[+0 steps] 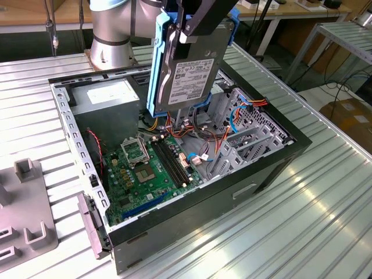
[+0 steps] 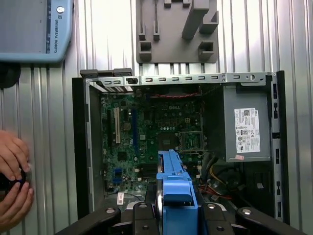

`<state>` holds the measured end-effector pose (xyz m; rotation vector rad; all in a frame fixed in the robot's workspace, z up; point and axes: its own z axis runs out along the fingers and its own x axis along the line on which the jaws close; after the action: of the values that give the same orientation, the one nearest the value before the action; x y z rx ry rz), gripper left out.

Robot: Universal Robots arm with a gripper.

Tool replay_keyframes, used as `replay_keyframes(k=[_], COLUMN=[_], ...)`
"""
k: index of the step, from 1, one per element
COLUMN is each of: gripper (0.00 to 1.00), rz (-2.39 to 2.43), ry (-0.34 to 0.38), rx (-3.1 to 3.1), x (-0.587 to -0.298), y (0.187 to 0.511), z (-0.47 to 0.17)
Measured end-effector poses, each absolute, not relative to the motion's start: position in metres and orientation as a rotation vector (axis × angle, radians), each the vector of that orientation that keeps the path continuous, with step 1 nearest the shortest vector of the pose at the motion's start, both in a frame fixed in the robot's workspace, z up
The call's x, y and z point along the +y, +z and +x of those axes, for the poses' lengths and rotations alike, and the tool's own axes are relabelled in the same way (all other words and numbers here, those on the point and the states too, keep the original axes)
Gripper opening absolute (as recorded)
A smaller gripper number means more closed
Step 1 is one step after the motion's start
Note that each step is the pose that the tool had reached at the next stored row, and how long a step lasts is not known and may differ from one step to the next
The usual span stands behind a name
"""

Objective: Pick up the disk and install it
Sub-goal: 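Insert the disk into the insertion slot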

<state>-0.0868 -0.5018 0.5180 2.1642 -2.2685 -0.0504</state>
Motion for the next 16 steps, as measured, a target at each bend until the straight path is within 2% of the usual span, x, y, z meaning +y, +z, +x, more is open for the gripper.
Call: replay_keyframes(k=[16], gripper=[0.37], rz=[2.164], ry=[-0.05], rx=[-2.268], x=[-0.5067], y=[0.518], z=[-0.0867])
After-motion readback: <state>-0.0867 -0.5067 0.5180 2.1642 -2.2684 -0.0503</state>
